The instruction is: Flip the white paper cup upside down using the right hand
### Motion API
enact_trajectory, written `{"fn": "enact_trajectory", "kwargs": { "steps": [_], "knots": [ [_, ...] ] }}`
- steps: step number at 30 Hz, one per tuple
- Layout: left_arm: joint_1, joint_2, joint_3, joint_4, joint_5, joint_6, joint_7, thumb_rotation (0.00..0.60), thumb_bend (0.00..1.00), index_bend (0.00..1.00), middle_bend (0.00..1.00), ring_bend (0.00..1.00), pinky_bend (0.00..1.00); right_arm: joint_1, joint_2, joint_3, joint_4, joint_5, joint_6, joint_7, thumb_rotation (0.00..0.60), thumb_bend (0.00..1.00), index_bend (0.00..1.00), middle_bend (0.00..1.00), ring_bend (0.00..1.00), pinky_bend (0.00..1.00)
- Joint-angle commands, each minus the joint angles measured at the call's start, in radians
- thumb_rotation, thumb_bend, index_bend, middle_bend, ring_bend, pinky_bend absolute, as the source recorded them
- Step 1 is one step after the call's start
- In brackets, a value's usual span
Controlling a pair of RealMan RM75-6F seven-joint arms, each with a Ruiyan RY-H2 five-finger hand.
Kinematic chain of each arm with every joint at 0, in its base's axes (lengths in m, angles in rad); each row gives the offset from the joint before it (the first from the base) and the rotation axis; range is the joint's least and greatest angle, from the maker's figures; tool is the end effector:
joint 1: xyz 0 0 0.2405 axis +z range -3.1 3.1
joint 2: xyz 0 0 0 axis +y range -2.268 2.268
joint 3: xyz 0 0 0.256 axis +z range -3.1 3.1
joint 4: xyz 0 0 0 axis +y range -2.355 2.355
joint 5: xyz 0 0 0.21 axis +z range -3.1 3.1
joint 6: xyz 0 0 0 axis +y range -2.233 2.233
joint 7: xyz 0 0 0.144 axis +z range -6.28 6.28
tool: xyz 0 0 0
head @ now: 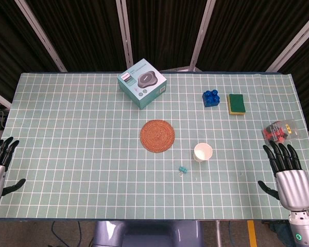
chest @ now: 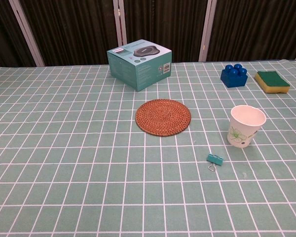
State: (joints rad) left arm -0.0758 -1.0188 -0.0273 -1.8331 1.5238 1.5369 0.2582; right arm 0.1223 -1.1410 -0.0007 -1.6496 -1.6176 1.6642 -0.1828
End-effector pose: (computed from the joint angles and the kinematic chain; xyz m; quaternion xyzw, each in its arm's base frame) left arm -0.2716 0.1705 0.1742 -0.6211 -0.3348 -0.3581 0.6114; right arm -0.2744 -0.1779 0.1602 0.6225 -0.2774 0.4236 0.5967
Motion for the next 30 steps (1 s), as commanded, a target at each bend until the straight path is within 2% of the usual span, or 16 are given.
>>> {"fn": "enact_trajectory", "kwargs": {
  "steps": [1,7,10,18,23,30],
  "knots": [
    [0.001,-0.001,0.002,-0.001,0.003,-0.001,0.002,0.6,0.0,0.0,0.0,0.0,0.0,-0.002,-0.003,0.003,0.004,-0.002,-0.006,-0.008,0.6,0.0,0.0,0.0,0.0,0.0],
    [0.003,-0.002,0.003,-0.005,0.005,0.0,0.006,0.6,0.0,0.0,0.0,0.0,0.0,0.004,-0.017,-0.004,0.011,-0.019,-0.037,-0.038,0.6,0.0,0.0,0.0,0.0,0.0],
    [-0.001,-0.005,0.002,-0.005,0.001,-0.01,0.012,0.6,0.0,0.0,0.0,0.0,0.0,0.038,-0.032,-0.018,0.021,-0.049,-0.108,-0.097,0.6,0.0,0.0,0.0,0.0,0.0],
    [-0.022,-0.024,-0.019,0.01,-0.061,-0.052,0.043,0.6,0.0,0.0,0.0,0.0,0.0,0.202,-0.089,-0.001,0.045,-0.092,-0.39,-0.365,0.6,0.0,0.0,0.0,0.0,0.0],
    [-0.036,-0.041,-0.045,0.03,-0.125,-0.073,0.072,0.6,0.0,0.0,0.0,0.0,0.0,0.314,-0.17,0.019,0.09,-0.147,-0.546,-0.578,0.6,0.0,0.0,0.0,0.0,0.0],
    [-0.047,-0.068,-0.055,0.061,-0.143,-0.081,0.088,0.6,0.0,0.0,0.0,0.0,0.0,0.395,-0.281,0.061,0.183,-0.083,-0.715,-0.784,0.6,0.0,0.0,0.0,0.0,0.0]
  ]
}}
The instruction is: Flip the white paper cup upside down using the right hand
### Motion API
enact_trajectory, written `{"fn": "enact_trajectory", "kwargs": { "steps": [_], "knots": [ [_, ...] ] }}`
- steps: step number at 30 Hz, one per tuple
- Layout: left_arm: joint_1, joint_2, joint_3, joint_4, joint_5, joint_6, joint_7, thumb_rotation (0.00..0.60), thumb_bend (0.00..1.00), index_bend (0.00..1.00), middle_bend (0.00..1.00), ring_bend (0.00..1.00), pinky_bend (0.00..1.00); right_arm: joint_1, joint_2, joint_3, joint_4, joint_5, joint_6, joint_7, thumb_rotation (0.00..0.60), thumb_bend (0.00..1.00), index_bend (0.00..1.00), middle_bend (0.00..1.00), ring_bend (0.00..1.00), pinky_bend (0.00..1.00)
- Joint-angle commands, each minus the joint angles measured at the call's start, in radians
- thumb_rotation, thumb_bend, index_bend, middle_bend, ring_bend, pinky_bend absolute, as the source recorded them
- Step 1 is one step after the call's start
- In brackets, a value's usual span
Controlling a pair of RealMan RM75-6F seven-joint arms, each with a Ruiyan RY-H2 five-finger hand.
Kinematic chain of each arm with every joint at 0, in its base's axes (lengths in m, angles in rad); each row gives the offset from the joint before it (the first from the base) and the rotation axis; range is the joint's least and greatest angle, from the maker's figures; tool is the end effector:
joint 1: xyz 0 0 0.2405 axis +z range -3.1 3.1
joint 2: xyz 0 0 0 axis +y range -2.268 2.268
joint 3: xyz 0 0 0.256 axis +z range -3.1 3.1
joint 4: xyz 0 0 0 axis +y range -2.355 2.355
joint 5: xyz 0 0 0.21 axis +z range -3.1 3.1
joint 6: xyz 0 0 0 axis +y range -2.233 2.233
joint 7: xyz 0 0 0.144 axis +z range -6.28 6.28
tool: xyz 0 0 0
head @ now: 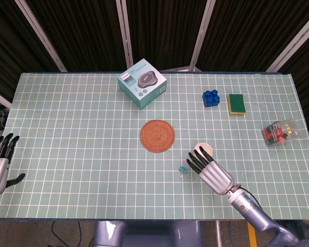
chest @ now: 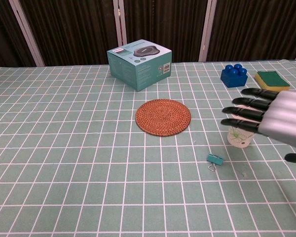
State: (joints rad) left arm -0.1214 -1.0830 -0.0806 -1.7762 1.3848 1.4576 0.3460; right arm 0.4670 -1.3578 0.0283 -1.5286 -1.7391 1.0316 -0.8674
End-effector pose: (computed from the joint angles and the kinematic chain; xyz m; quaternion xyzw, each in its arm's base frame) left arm -0.2875 0.1947 0.1612 -0.6148 -0.3402 -0.3127 0.6391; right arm -0.2104 -0.2515 0.0181 0.8681 0.0346 0.2128 0.4472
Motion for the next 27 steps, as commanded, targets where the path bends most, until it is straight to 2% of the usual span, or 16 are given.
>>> {"fn": "enact_trajectory", "kwargs": {
  "steps": [1,6,19,22,24,27],
  "knots": [
    [-0.002,-0.005,-0.003,0.007,-0.008,-0.003,0.0,0.6,0.0,0.0,0.0,0.0,0.0,0.055,-0.075,0.038,0.075,0.053,-0.096,-0.123,0.6,0.0,0.0,0.0,0.0,0.0],
    [-0.008,-0.015,-0.007,0.022,-0.029,-0.013,0.015,0.6,0.0,0.0,0.0,0.0,0.0,0.076,-0.121,0.05,0.142,0.08,-0.126,-0.207,0.6,0.0,0.0,0.0,0.0,0.0],
    [-0.01,-0.017,-0.006,0.018,-0.035,-0.013,0.019,0.6,0.0,0.0,0.0,0.0,0.0,0.108,-0.178,0.059,0.279,0.099,-0.122,-0.299,0.6,0.0,0.0,0.01,0.0,0.02],
    [-0.011,-0.017,-0.005,0.017,-0.038,-0.014,0.021,0.6,0.0,0.0,0.0,0.0,0.0,0.115,-0.185,0.054,0.306,0.095,-0.117,-0.299,0.6,0.02,0.0,0.09,0.0,0.11],
    [-0.011,-0.016,-0.005,0.015,-0.04,-0.015,0.021,0.6,0.0,0.0,0.0,0.0,0.0,0.119,-0.19,0.047,0.325,0.085,-0.11,-0.287,0.6,0.08,0.02,0.18,0.01,0.18],
    [-0.011,-0.015,-0.005,0.013,-0.04,-0.015,0.021,0.6,0.0,0.0,0.0,0.0,0.0,0.127,-0.194,0.031,0.35,0.061,-0.091,-0.239,0.6,0.18,0.18,0.3,0.09,0.27]
  ]
}}
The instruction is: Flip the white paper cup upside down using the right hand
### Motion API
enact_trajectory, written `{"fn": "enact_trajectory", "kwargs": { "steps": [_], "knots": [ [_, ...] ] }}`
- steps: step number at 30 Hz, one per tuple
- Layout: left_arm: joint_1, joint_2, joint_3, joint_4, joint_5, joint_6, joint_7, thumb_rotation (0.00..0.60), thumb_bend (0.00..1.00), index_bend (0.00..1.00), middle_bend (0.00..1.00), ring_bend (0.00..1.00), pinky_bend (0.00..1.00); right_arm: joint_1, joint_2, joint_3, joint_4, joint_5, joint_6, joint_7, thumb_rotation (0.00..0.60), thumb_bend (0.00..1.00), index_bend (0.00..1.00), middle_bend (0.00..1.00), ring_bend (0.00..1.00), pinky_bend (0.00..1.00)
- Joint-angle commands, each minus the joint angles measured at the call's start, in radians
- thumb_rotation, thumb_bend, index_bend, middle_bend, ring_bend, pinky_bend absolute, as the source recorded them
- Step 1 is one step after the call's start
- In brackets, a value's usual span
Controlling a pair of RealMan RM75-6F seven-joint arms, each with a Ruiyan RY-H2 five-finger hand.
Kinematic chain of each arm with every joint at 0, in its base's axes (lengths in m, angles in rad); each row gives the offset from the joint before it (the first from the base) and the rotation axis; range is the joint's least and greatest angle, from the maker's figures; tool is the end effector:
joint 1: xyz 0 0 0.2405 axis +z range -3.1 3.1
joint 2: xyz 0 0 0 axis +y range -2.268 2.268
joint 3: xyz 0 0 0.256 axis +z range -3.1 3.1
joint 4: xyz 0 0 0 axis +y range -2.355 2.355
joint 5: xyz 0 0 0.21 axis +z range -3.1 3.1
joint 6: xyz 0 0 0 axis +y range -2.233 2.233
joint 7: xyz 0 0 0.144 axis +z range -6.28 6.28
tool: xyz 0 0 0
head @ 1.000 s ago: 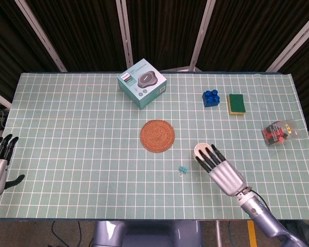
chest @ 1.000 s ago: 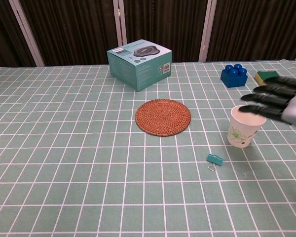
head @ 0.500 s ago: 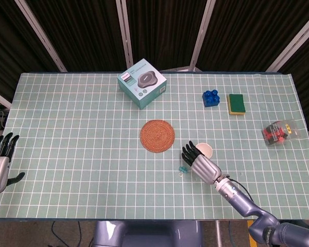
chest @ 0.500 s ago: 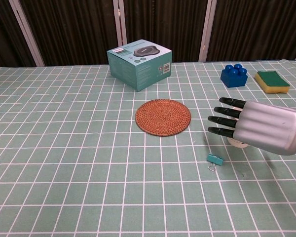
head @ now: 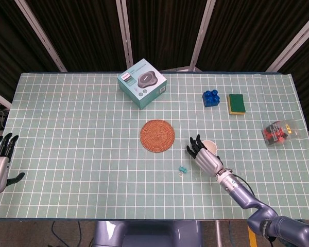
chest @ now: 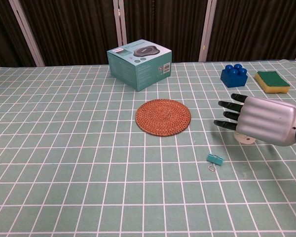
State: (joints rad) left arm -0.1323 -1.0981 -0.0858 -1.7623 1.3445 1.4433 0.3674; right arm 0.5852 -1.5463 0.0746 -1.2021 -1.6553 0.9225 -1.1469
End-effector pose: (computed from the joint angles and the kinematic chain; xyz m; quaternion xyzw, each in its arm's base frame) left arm -0.2926 0.1987 0.1580 -0.6116 -0.3449 -0.2988 0.6463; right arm -0.2260 -0.3116 -0.0219 0.8520 0.1881 0.0826 0.4815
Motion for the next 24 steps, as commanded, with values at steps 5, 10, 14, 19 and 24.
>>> {"fn": "enact_trajectory", "kwargs": {
  "steps": [5,10,14,19,24],
  "knots": [
    [-0.002,0.001,0.004,-0.003,-0.001,-0.006,0.0,0.6,0.0,0.0,0.0,0.0,0.0,0.023,-0.014,-0.041,0.078,-0.074,0.062,0.123,0.6,0.27,0.23,0.35,0.14,0.33],
    [-0.002,0.002,0.006,-0.006,-0.002,-0.006,0.0,0.6,0.0,0.0,0.0,0.0,0.0,0.031,-0.02,-0.054,0.119,-0.1,0.106,0.201,0.6,0.27,0.23,0.36,0.15,0.35],
    [-0.003,0.004,0.009,-0.01,0.0,-0.008,-0.003,0.6,0.0,0.0,0.0,0.0,0.0,0.031,-0.015,-0.052,0.118,-0.094,0.132,0.271,0.6,0.27,0.23,0.36,0.15,0.36],
    [-0.001,0.009,0.01,-0.015,0.003,-0.005,-0.011,0.6,0.0,0.0,0.0,0.0,0.0,0.022,0.0,-0.035,0.063,-0.067,0.194,0.49,0.6,0.27,0.25,0.36,0.15,0.37],
    [-0.003,0.012,0.015,-0.02,0.005,-0.012,-0.017,0.6,0.0,0.0,0.0,0.0,0.0,0.008,0.02,-0.007,-0.03,0.001,0.223,0.784,0.6,0.26,0.25,0.36,0.15,0.37]
  ]
}}
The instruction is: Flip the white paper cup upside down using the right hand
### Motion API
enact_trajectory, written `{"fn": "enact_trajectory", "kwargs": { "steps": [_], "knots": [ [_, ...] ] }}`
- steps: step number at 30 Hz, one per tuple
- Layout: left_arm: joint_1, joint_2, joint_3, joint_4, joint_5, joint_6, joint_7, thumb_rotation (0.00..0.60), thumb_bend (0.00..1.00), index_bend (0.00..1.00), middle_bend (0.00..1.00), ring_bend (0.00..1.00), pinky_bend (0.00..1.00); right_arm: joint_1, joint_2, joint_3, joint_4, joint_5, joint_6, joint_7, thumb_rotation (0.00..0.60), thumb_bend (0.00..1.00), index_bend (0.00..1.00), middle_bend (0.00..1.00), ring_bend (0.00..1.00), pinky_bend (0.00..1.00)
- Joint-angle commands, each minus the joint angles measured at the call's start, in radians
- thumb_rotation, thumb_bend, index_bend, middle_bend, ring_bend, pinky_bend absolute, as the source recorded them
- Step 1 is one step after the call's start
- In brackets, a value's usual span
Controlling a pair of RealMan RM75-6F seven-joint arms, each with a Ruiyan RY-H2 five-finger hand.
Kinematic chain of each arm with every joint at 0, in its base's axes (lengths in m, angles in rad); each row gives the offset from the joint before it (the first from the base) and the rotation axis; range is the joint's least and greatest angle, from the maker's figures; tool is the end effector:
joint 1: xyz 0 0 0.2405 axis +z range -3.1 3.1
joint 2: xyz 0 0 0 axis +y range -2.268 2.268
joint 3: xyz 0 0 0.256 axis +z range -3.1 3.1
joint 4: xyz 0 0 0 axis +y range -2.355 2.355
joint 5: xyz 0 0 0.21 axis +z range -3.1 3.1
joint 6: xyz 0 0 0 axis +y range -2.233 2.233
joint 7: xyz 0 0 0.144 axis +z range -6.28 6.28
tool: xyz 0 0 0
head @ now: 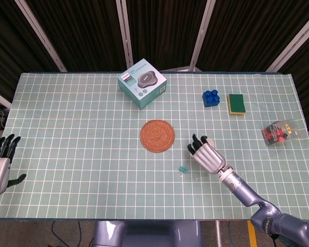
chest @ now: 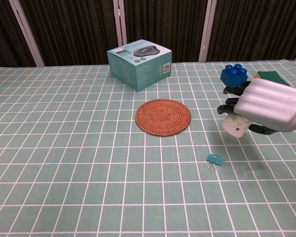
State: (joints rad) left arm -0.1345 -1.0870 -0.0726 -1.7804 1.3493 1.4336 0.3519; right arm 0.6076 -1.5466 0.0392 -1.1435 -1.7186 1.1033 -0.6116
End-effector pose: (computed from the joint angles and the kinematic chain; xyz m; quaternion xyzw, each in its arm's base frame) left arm -0.2903 0.1963 0.1564 -0.6156 -0.3552 -0.3012 0.6357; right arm -0.2162 -0.3174 -0.0037 0.8445 0.0284 0.2508 0.4724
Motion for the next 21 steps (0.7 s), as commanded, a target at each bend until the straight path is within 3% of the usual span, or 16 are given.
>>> {"fn": "enact_trajectory", "kwargs": {
  "steps": [1,6,18,21],
  "knots": [
    [-0.001,0.003,0.003,-0.004,0.001,-0.003,-0.003,0.6,0.0,0.0,0.0,0.0,0.0,-0.017,0.023,0.033,-0.108,0.083,0.04,0.307,0.6,0.26,0.25,0.36,0.15,0.37],
    [-0.001,0.009,0.006,-0.011,0.006,-0.006,-0.013,0.6,0.0,0.0,0.0,0.0,0.0,-0.025,0.02,0.031,-0.134,0.134,0.01,0.433,0.6,0.25,0.25,0.37,0.15,0.38],
    [-0.001,0.011,0.011,-0.016,0.009,-0.007,-0.014,0.6,0.0,0.0,0.0,0.0,0.0,-0.027,-0.002,0.017,-0.152,0.19,-0.047,0.53,0.6,0.24,0.25,0.36,0.12,0.32],
    [-0.001,0.012,0.011,-0.016,0.011,-0.006,-0.013,0.6,0.0,0.0,0.0,0.0,0.0,-0.026,-0.001,0.018,-0.167,0.211,-0.068,0.537,0.6,0.21,0.19,0.28,0.05,0.26]
  ]
}}
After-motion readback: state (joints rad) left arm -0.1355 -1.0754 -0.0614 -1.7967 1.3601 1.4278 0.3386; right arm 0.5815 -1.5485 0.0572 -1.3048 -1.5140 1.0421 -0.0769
